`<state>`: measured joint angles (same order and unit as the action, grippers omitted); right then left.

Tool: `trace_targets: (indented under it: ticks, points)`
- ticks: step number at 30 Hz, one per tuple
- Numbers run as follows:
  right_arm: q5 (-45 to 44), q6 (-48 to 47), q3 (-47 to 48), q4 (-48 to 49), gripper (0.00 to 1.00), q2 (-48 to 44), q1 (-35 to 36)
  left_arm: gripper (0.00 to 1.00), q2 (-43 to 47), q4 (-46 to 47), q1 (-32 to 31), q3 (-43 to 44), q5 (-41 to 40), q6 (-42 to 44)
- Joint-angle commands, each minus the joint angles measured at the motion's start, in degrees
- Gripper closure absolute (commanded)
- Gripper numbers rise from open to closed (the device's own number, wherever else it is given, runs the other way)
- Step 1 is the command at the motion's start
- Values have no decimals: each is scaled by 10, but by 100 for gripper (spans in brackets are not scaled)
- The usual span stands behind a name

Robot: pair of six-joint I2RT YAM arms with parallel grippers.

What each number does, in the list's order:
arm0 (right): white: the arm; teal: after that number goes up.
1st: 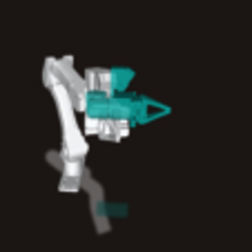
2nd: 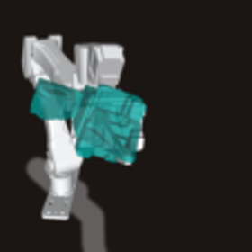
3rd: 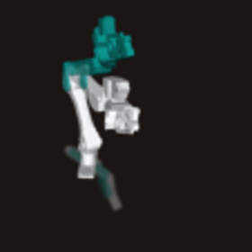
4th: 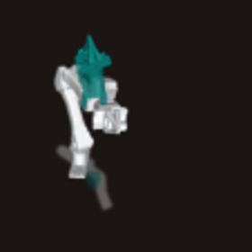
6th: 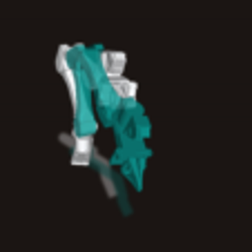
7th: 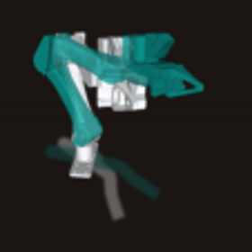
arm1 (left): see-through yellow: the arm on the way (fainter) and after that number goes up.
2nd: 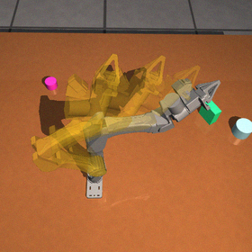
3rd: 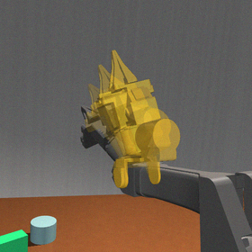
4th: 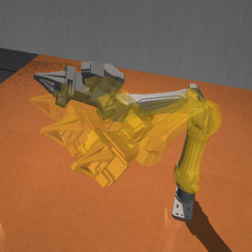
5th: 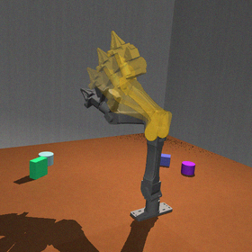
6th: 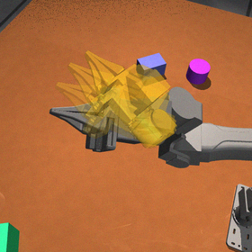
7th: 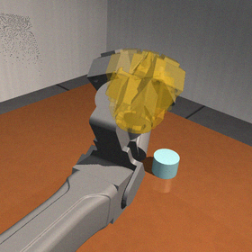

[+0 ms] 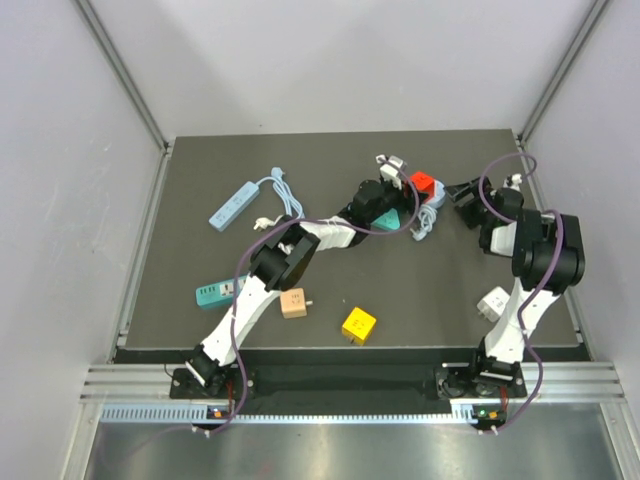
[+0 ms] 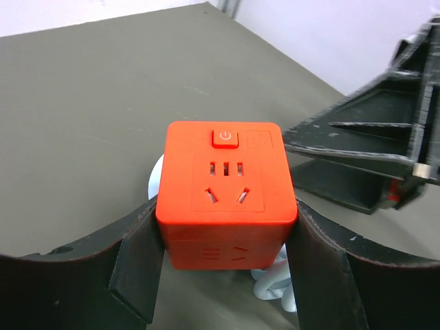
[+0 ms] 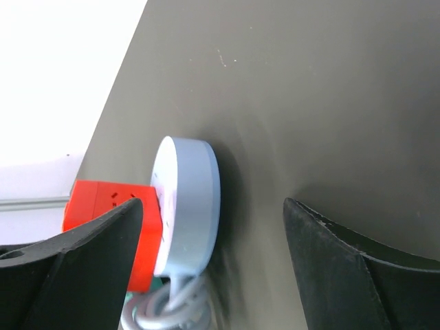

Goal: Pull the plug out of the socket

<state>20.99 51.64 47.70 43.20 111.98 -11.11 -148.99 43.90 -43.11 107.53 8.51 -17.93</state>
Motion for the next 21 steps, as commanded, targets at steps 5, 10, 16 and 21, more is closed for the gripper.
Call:
trace_targets:
  ticks: [5, 10, 16, 21]
  points:
    - [22, 37, 18, 65, 20, 36, 14, 100, 42, 113, -7, 18, 55, -50]
    - [24, 58, 13, 79, 29, 46, 23, 100, 28, 125, -7, 41, 56, -73]
    - [24, 67, 14, 82, 59, 61, 36, 100, 12, 138, -9, 70, 54, -102]
    - [-31, 35, -9, 55, 100, 12, 40, 100, 48, 157, -8, 31, 2, -112]
